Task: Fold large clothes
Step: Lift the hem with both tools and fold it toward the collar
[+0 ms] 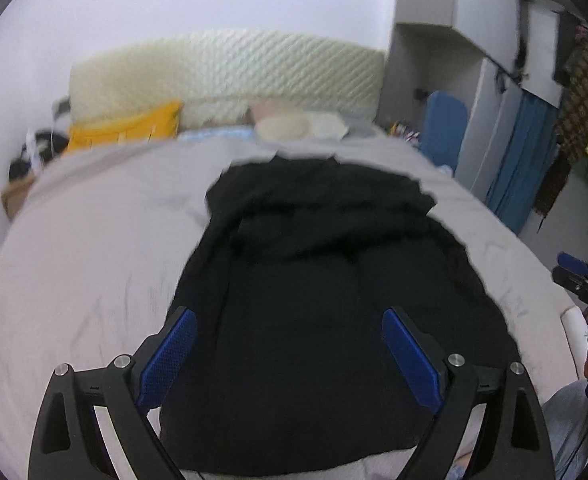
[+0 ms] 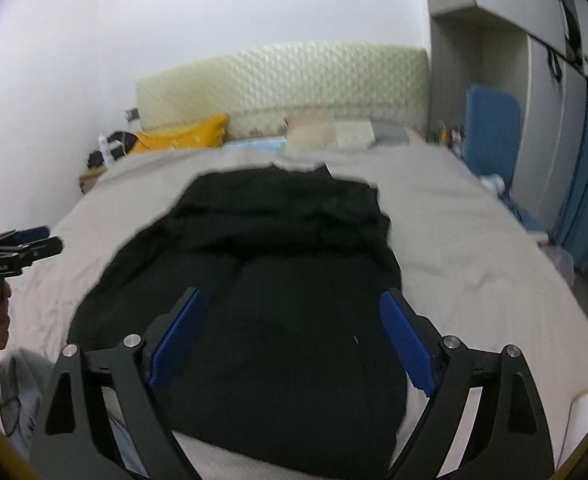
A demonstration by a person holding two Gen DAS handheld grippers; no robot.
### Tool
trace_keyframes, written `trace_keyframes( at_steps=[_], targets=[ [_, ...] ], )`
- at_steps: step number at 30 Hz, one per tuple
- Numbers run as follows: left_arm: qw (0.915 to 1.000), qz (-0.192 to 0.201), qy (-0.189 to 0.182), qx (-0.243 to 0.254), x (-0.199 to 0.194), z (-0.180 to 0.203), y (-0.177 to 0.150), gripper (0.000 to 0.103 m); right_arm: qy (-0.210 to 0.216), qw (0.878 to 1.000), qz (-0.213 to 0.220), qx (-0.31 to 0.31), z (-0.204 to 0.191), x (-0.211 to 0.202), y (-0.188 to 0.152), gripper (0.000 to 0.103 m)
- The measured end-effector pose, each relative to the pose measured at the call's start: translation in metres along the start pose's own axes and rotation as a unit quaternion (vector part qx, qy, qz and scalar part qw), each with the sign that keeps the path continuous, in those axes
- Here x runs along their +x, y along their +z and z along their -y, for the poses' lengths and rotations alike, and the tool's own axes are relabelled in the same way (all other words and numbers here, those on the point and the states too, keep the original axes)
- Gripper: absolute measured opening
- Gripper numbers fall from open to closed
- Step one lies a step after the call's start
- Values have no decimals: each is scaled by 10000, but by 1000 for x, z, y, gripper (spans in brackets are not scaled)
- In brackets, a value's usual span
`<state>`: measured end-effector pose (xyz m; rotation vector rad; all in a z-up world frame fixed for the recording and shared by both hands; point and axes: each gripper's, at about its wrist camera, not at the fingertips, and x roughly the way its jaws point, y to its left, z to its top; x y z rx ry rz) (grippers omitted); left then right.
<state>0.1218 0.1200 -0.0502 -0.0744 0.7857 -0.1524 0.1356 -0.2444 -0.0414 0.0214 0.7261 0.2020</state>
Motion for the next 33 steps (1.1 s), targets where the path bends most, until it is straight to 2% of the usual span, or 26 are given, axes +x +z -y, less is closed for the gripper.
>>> trace_keyframes(
  at_steps=[4,6,9,12,17,20,23,25,27,30,32,33],
  targets=[
    [9967,-487,-43,-654,32,-42,-18,94,-94,9956,-682,641,48,34,-19,91],
    [9893,-793,-55,-1226,48,-72,-27,94,-315,9925,-853,816,62,45,-27,91],
    [9794,-1074,-31,-1713,64,-101,-37,94,-419,9899,-1116,764,80,67,-36,91],
    [9743,-1230,91,-1884,75,-120,-44,94,-159,9807,-1418,1333,102,84,-48,91],
    [9625,-1503,30,-2258,94,-137,-55,94,-7,9634,-1773,2011,123,105,-67,91],
    [9525,-1737,-98,-2499,108,-144,-64,94,360,9492,-1863,2508,133,111,-81,92],
    [9461,-1787,-150,-2697,116,-149,-65,94,448,9344,-1820,3031,142,112,-92,96],
    [9433,-1799,-88,-2787,118,-151,-66,94,449,9307,-1907,3089,142,116,-95,96],
    [9420,-1785,109,-2840,118,-153,-67,94,528,9211,-2095,3239,141,122,-101,96],
    [9414,-1815,235,-2833,119,-154,-68,94,1141,8975,-2435,3494,132,135,-110,96],
    [9403,-1857,278,-2840,122,-155,-69,94,1327,8977,-2332,3496,124,134,-106,97],
    [9394,-1902,342,-2832,123,-155,-69,94,1567,8966,-2228,3491,119,130,-104,97]
  ],
)
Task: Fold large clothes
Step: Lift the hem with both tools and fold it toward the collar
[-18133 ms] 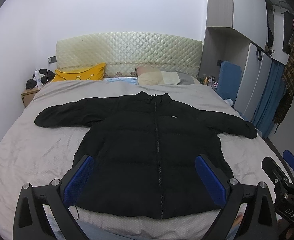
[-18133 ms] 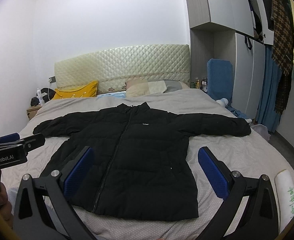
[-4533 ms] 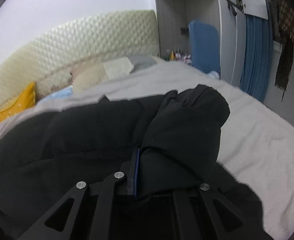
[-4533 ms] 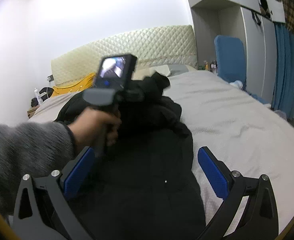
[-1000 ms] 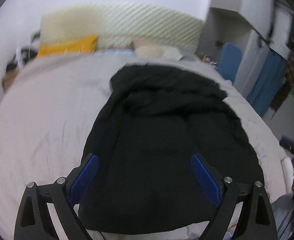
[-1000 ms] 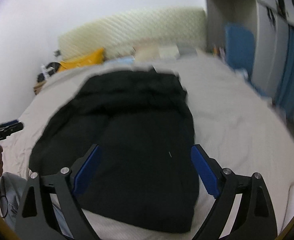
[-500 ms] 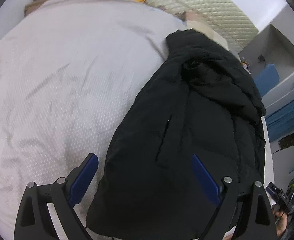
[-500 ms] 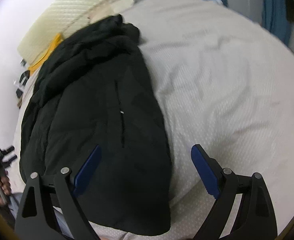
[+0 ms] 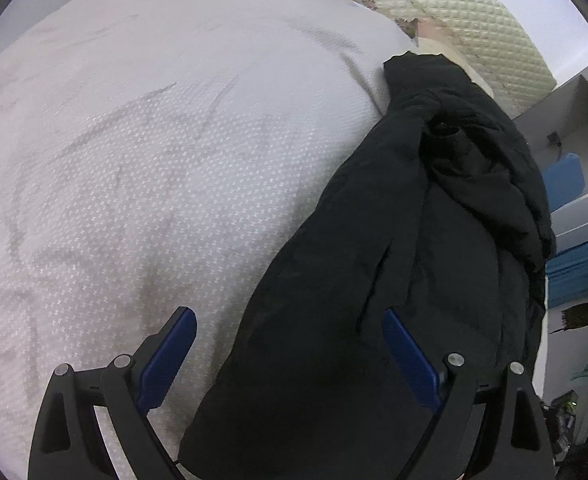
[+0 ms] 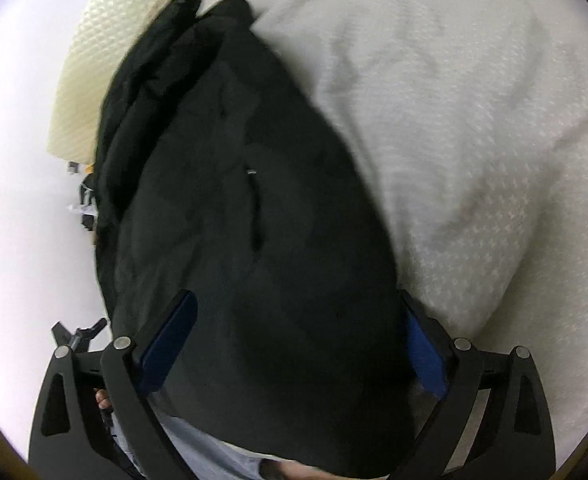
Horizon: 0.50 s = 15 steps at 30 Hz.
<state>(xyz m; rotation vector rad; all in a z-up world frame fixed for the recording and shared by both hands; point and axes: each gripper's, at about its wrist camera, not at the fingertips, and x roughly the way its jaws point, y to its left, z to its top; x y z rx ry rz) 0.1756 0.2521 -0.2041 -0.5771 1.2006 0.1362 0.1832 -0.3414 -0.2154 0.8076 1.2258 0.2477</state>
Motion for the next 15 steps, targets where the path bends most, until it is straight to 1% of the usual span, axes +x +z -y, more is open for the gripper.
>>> trace_keyframes(
  at_steps=[1,3,6,7,9,10,11,12,15],
  targets=[
    [10000,-35,31,-4,3,0,1,94,187,9998,-11,-75,-5,-1,-2,97],
    [9998,-212,0,0,11,1,1,94,384,9989,80,-247,-14,-8,-5,97],
    [9989,-464,-79,24,22,4,1,94,735,9966,221,-310,-19,-15,-7,97],
    [9987,-502,-104,29,24,6,1,94,912,9950,296,-270,-19,-20,-6,97],
    [9984,-536,-174,43,26,9,1,94,1100,9929,391,-238,-19,-26,-5,96],
    [9984,-536,-193,65,26,10,2,94,1349,9898,396,-238,-20,-28,-5,95],
    [9981,-555,-264,105,26,13,1,94,1508,9875,369,-258,-24,-29,-5,95],
    [9977,-588,-321,137,27,14,1,94,1587,9861,362,-325,-27,-30,-5,95],
    [9962,-710,-459,209,31,19,1,94,1469,9863,351,-664,-40,-30,-8,95]
  ],
)
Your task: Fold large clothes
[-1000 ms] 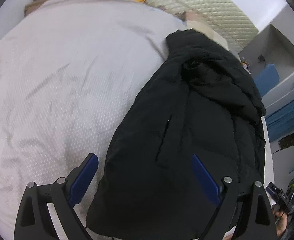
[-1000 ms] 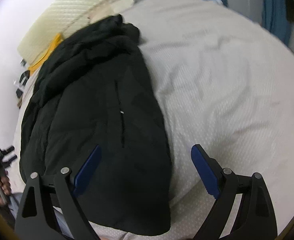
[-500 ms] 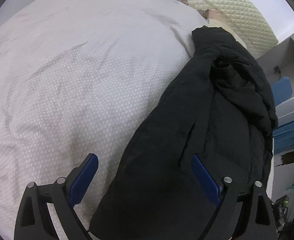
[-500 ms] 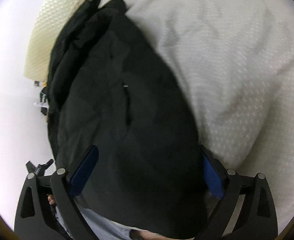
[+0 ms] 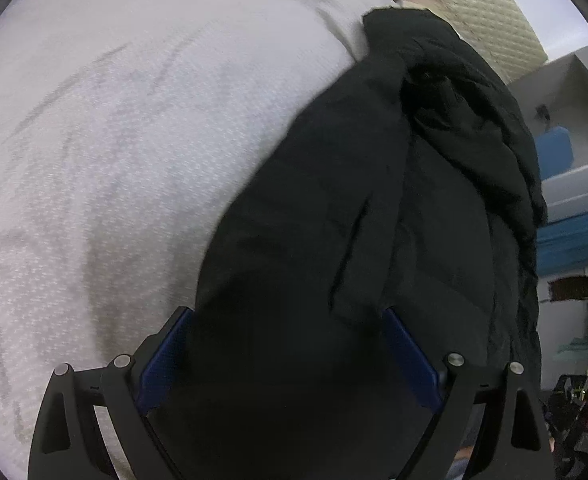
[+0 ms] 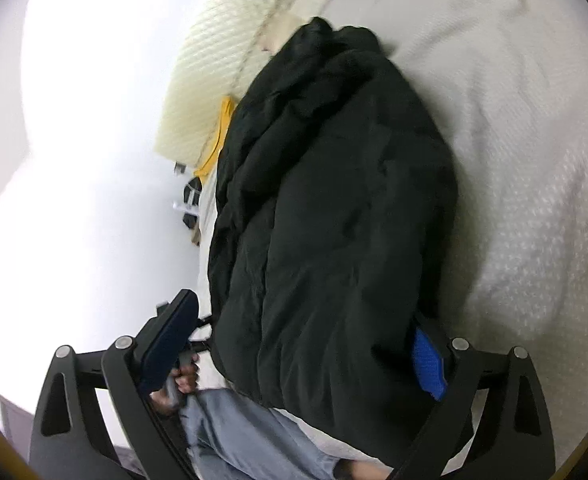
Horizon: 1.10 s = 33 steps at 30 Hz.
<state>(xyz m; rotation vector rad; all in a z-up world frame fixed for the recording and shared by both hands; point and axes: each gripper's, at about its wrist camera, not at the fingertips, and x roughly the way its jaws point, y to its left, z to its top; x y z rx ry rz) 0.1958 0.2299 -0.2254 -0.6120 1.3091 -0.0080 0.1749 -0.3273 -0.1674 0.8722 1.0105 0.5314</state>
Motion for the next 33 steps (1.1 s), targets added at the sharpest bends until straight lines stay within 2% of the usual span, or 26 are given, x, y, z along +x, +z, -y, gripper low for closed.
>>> trace_keyframes(
  at_steps=[3,6,9,12,13,14,15,18,20,22,24,25,27,30,31,33],
  targets=[
    [9999,-119,-5,-10,4,-1,0,94,-339,9994,-102,11,3,7,-2,96],
    [9997,-232,-60,-105,13,3,3,94,-1203,9914,-333,401,27,20,-6,99],
    [9993,-294,-111,-215,17,3,6,94,-1825,9786,-568,766,48,33,-6,100],
    [9985,-389,-269,-277,20,1,9,94,-2089,9727,-739,685,50,42,-7,101],
    [9982,-403,-323,-291,21,5,11,94,-2085,9731,-818,543,45,47,-8,101],
    [9975,-425,-491,-261,21,8,12,93,-1894,9766,-886,499,41,50,-8,101],
    [9968,-437,-634,-202,20,16,10,91,-1524,9828,-950,442,34,53,-9,102],
    [9938,-383,-1048,-17,14,30,8,85,-1167,9902,-765,-46,10,49,-9,102],
    [9901,-344,-1358,123,10,38,2,81,-769,9941,-636,-414,-10,44,-10,100],
    [9877,-311,-1517,195,7,44,2,77,-694,9938,-556,-666,-19,41,-11,94],
    [9884,-292,-1467,252,9,45,3,70,-829,9922,-577,-733,-18,41,-13,79],
    [9889,-287,-1431,273,12,48,-2,67,-1043,9897,-617,-764,-15,44,-14,74],
    [9889,-304,-1422,298,12,48,0,62,-1587,9809,-706,-871,-8,51,-14,49],
    [9897,-304,-1369,297,15,49,1,48,-1894,9740,-725,-1011,-12,53,-15,24],
    [9894,-304,-1386,308,16,42,0,45,-1940,9724,-699,-1089,-10,49,-15,22],
    [9888,-290,-1423,342,13,38,-3,28,-2010,9694,-603,-1271,-16,43,-19,15]
  ],
)
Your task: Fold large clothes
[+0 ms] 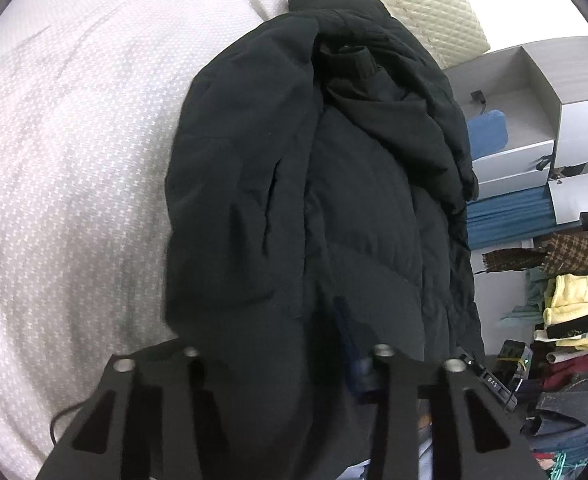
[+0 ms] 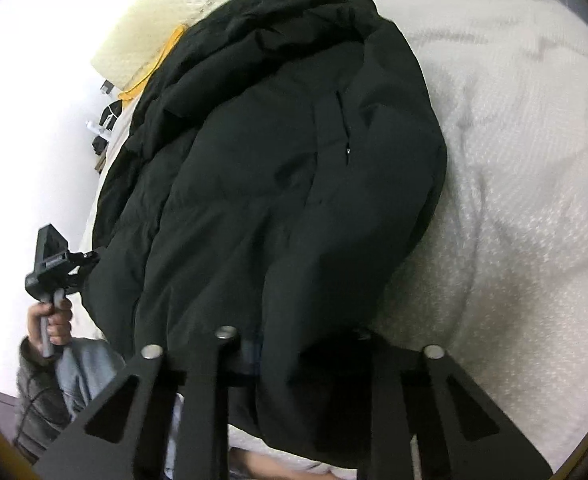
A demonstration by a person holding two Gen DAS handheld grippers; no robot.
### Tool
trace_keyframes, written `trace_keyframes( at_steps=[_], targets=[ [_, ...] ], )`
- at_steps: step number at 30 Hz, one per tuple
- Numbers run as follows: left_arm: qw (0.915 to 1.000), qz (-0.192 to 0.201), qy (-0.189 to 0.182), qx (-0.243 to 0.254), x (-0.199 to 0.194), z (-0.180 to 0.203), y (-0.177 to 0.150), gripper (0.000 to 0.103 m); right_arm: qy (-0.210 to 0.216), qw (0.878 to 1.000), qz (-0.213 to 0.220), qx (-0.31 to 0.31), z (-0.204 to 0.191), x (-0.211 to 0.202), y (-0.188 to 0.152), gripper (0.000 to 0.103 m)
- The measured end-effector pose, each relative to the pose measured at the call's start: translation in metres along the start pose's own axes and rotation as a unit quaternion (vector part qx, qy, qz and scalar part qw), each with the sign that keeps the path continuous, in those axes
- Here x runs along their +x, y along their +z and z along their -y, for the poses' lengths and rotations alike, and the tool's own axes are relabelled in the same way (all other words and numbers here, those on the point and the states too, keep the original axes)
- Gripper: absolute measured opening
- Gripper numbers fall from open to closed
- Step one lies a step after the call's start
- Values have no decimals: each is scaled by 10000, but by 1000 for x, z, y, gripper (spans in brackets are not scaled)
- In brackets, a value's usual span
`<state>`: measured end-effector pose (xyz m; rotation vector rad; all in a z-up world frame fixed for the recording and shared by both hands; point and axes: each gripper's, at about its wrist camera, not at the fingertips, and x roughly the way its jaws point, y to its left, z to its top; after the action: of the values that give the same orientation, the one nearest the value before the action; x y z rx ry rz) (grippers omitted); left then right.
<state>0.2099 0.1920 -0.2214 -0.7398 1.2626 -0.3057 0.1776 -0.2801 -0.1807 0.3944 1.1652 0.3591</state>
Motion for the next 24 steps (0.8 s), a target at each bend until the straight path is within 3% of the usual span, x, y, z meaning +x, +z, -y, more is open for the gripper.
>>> trace_keyframes(
  at_steps=[3,6,11,24],
  targets=[
    [9996,134,10,235,-13,3,-7,13,-126,9994,270,-201,-9,-16,-9,12],
    [9968,484,-143,623,-34,19,-16,9,-109,9986,483,-167,-11,-27,-10,10],
    [9928,816,-397,783,-73,35,-33,5,312,9951,898,255,-8,-57,-9,9],
    [9811,1418,-1043,804,-225,55,-72,2,1243,9778,1679,-138,-50,-196,-28,8]
  ],
)
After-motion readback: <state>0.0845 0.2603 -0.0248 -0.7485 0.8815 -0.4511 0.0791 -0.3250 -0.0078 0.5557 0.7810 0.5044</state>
